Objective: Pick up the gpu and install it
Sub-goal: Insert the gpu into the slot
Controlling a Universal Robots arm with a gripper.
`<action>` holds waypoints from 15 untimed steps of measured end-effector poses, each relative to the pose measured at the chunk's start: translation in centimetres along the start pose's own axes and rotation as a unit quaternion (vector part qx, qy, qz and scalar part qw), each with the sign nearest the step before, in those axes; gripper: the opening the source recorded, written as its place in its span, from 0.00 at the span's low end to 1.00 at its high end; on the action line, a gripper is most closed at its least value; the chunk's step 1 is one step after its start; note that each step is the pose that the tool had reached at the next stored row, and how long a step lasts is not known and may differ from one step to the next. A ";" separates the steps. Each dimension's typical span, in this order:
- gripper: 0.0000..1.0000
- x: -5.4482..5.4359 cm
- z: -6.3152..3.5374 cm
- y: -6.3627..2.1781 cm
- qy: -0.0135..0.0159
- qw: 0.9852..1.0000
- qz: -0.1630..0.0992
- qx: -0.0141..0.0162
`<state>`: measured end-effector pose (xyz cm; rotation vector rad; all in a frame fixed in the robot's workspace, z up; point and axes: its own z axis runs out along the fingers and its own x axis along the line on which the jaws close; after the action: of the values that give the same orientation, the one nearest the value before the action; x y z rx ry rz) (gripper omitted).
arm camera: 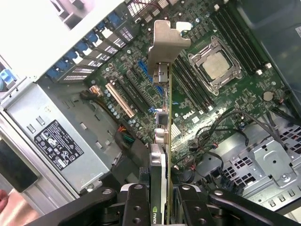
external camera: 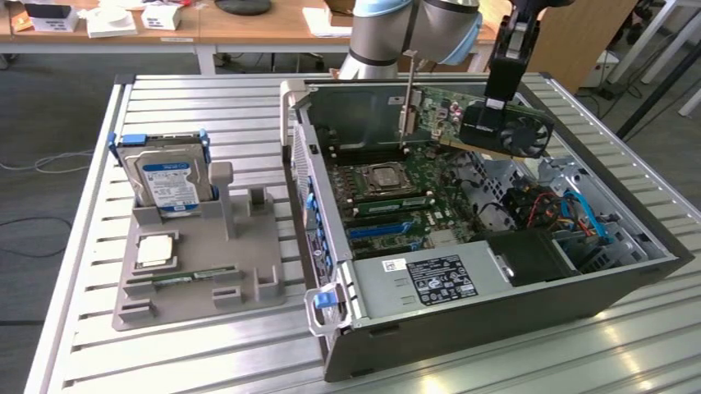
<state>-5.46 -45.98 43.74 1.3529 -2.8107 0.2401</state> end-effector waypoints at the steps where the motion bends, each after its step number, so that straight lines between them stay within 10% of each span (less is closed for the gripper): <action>1: 0.27 0.0 0.03 0.01 -0.002 1.000 0.000 -0.001; 6: 0.27 0.0 0.31 0.09 -0.011 1.000 0.000 -0.010; 15: 0.27 0.0 0.72 0.14 -0.041 0.998 -0.045 -0.027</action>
<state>-5.52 -45.98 43.01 1.5069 -2.7900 0.1081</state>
